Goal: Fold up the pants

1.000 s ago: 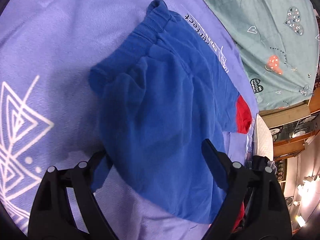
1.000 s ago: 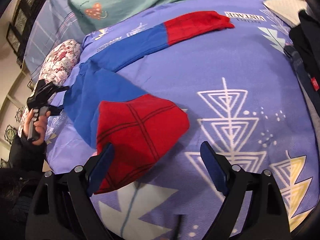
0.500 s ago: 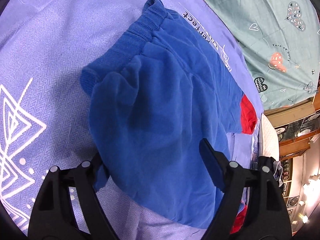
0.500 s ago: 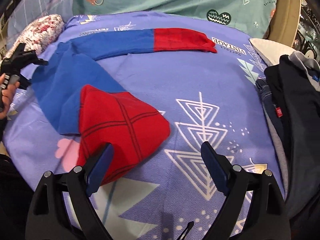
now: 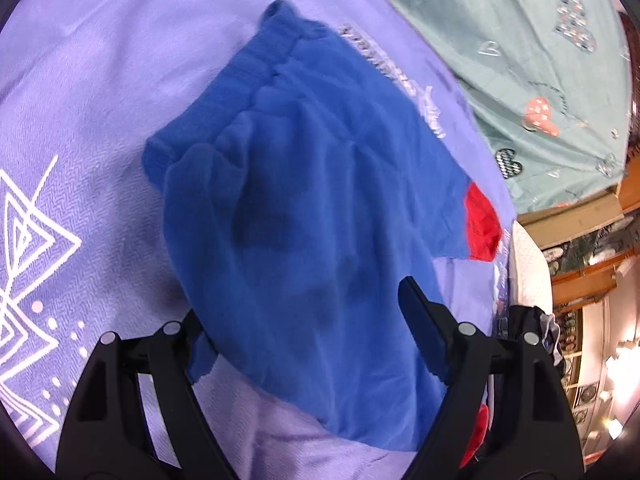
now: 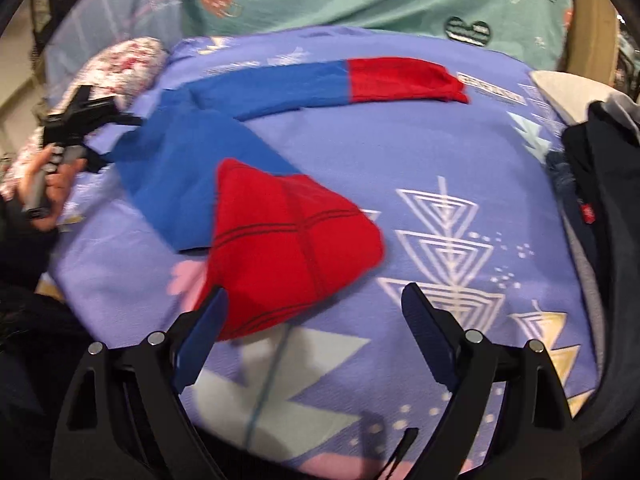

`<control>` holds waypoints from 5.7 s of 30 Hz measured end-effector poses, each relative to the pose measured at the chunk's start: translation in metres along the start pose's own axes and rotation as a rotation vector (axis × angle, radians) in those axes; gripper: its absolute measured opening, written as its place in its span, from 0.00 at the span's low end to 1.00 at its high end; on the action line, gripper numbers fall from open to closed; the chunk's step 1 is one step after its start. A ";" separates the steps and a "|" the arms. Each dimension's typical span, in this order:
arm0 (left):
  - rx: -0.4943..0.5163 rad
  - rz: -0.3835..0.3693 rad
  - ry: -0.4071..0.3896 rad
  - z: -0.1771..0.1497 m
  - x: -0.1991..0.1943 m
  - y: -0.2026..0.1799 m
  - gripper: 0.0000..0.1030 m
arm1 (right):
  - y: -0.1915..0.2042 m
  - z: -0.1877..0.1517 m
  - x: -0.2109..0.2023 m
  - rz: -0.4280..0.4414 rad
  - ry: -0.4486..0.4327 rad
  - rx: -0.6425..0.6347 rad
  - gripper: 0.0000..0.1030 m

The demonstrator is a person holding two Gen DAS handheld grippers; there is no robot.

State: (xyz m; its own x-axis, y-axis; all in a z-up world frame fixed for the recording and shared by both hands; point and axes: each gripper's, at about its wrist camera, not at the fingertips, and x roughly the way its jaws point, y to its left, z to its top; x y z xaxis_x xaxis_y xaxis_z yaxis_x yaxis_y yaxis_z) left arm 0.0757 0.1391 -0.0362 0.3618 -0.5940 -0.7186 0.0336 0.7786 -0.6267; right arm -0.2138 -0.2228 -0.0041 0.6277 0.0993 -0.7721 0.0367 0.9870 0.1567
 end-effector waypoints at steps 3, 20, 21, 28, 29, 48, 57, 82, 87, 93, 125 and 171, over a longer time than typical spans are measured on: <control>0.028 0.012 -0.001 -0.001 0.000 -0.005 0.78 | 0.010 -0.003 0.003 0.051 0.022 -0.035 0.86; -0.011 -0.057 -0.048 0.007 -0.007 0.006 0.09 | -0.025 0.042 0.001 -0.230 -0.077 0.095 0.09; -0.012 -0.068 -0.055 0.007 -0.011 0.005 0.09 | -0.025 0.052 -0.008 -0.272 -0.117 0.069 0.08; 0.013 -0.146 -0.127 -0.017 -0.065 0.002 0.09 | -0.028 0.073 -0.062 -0.454 -0.249 -0.191 0.08; 0.020 -0.117 -0.111 -0.023 -0.065 0.008 0.09 | -0.037 0.065 -0.048 -0.445 -0.157 -0.216 0.14; -0.027 0.025 -0.018 -0.028 -0.013 0.031 0.75 | -0.062 0.009 0.046 -0.362 0.072 -0.172 0.09; -0.056 0.002 -0.009 -0.032 -0.024 0.046 0.75 | -0.125 0.027 -0.008 -0.637 0.019 -0.235 0.32; 0.053 -0.022 -0.047 -0.021 -0.026 0.009 0.11 | -0.172 0.035 -0.025 -0.051 -0.169 0.307 0.29; 0.066 0.048 0.001 -0.031 -0.030 0.012 0.20 | -0.181 0.034 -0.019 -0.194 -0.082 0.219 0.34; -0.027 0.098 0.032 -0.033 -0.037 0.046 0.63 | -0.199 0.002 0.001 -0.400 -0.007 0.290 0.58; 0.278 0.234 -0.197 -0.060 -0.094 -0.018 0.52 | -0.128 0.030 0.027 -0.152 -0.021 0.133 0.63; 0.597 0.122 -0.114 0.061 -0.028 -0.065 0.21 | -0.054 0.183 0.119 0.051 0.017 -0.051 0.67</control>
State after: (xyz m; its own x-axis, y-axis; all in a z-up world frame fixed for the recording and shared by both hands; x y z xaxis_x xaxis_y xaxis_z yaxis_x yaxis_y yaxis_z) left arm 0.1201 0.1174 0.0431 0.4916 -0.4938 -0.7173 0.4893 0.8380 -0.2416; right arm 0.0014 -0.2876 0.0085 0.6145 0.1516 -0.7742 -0.0349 0.9856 0.1653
